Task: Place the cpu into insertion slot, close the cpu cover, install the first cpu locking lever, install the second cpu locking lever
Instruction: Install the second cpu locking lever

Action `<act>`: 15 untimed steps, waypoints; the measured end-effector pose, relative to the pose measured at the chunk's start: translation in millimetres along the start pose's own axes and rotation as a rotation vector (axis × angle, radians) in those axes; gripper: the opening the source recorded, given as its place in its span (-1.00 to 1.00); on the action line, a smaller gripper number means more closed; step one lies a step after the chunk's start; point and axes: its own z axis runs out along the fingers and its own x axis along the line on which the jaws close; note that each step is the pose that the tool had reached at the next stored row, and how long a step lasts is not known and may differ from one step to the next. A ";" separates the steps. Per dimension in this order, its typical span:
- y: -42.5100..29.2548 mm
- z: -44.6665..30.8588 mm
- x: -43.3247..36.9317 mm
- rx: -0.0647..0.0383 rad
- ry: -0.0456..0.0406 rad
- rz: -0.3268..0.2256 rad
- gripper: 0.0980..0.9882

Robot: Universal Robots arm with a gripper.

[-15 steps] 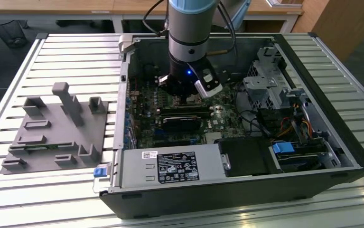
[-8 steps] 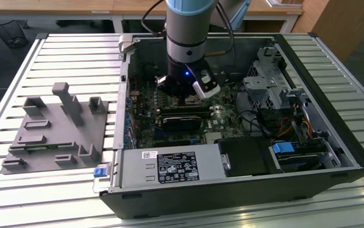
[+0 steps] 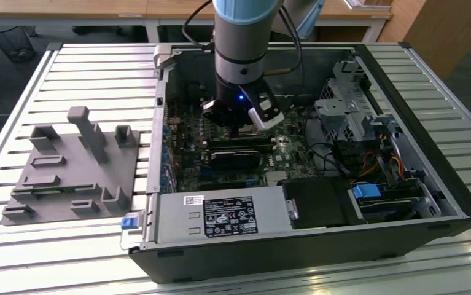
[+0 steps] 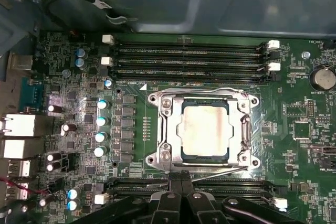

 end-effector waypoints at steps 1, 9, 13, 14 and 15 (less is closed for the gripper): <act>-0.2 0.0 0.4 -0.001 0.0001 0.000 -0.98; -1.0 0.2 4.3 -0.010 -0.0001 0.000 -0.98; -2.4 0.5 5.6 -0.019 -0.0002 0.000 -0.98; -3.0 0.5 5.8 -0.020 -0.0002 0.000 -0.98; -3.7 0.5 5.9 -0.020 -0.0001 0.000 -0.98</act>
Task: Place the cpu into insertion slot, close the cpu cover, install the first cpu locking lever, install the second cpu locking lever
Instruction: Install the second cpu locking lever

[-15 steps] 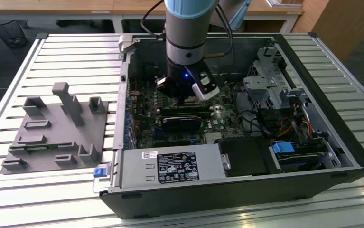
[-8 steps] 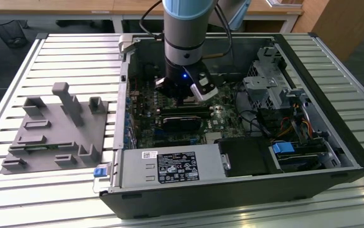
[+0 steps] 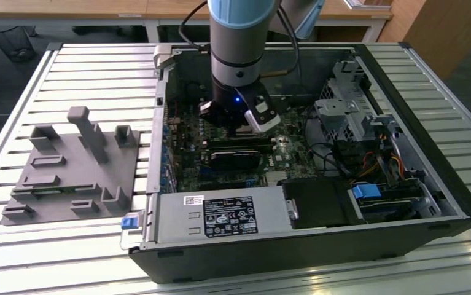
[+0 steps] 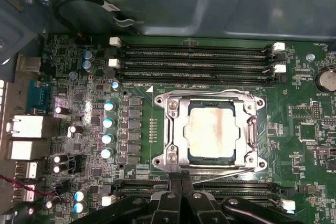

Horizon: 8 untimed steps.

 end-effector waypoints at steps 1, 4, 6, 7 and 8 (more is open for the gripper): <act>-0.7 0.0 0.1 -0.001 0.0000 0.000 -0.98; -2.9 0.1 0.6 -0.003 0.0000 0.000 -0.98; -4.8 0.1 1.0 -0.007 -0.0001 0.000 -0.98; -5.6 0.1 1.4 -0.008 -0.0001 0.000 -0.98; -6.2 0.1 1.8 -0.010 -0.0002 0.000 -0.98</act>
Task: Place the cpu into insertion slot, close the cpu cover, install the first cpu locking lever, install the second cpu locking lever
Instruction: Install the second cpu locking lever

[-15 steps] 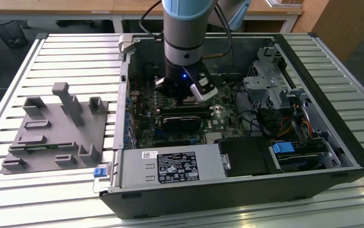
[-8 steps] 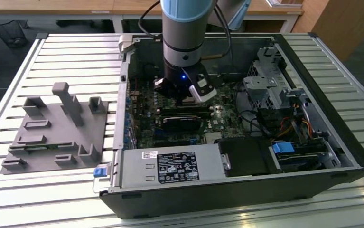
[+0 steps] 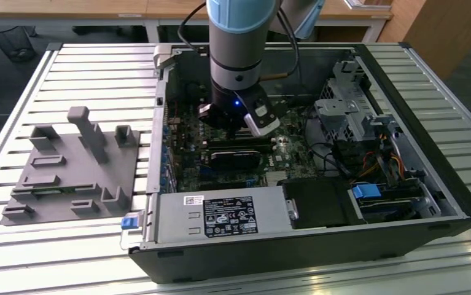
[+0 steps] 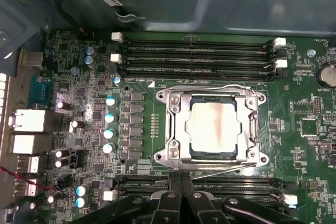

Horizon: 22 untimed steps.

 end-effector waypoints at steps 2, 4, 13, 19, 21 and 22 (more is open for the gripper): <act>-0.9 0.0 1.0 -0.004 0.0001 0.000 -0.98; -1.8 0.3 2.1 -0.010 0.0002 0.000 -0.98; -6.1 5.5 4.4 -0.048 -0.0003 0.001 -0.98; -8.1 9.5 5.8 -0.060 -0.0002 0.001 -0.98; -8.5 11.3 6.0 -0.065 -0.0004 0.001 -0.98; -8.7 12.2 6.0 -0.068 -0.0005 0.001 -0.98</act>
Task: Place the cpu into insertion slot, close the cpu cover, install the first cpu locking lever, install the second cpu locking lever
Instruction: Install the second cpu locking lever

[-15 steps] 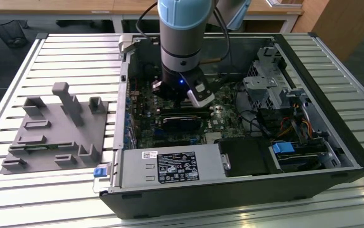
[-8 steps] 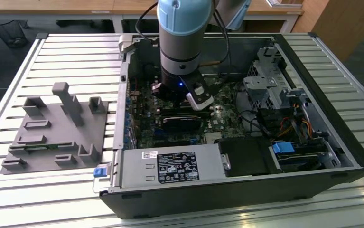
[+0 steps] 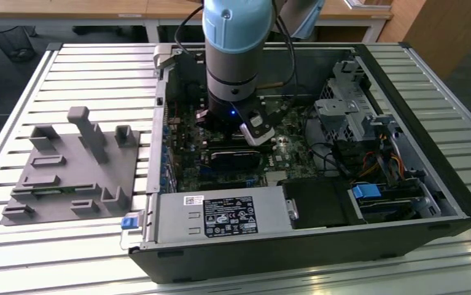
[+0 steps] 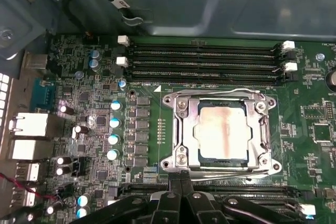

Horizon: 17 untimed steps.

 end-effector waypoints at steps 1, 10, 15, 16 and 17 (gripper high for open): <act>-0.2 0.8 0.0 -0.003 0.0000 0.000 -0.98; -2.0 5.2 4.2 -0.043 -0.0003 0.001 -0.98; -2.6 8.0 4.4 -0.059 -0.0006 0.001 -0.98; -2.7 8.6 4.4 -0.062 -0.0006 0.001 -0.98; -2.9 9.3 4.5 -0.064 -0.0007 0.001 -0.98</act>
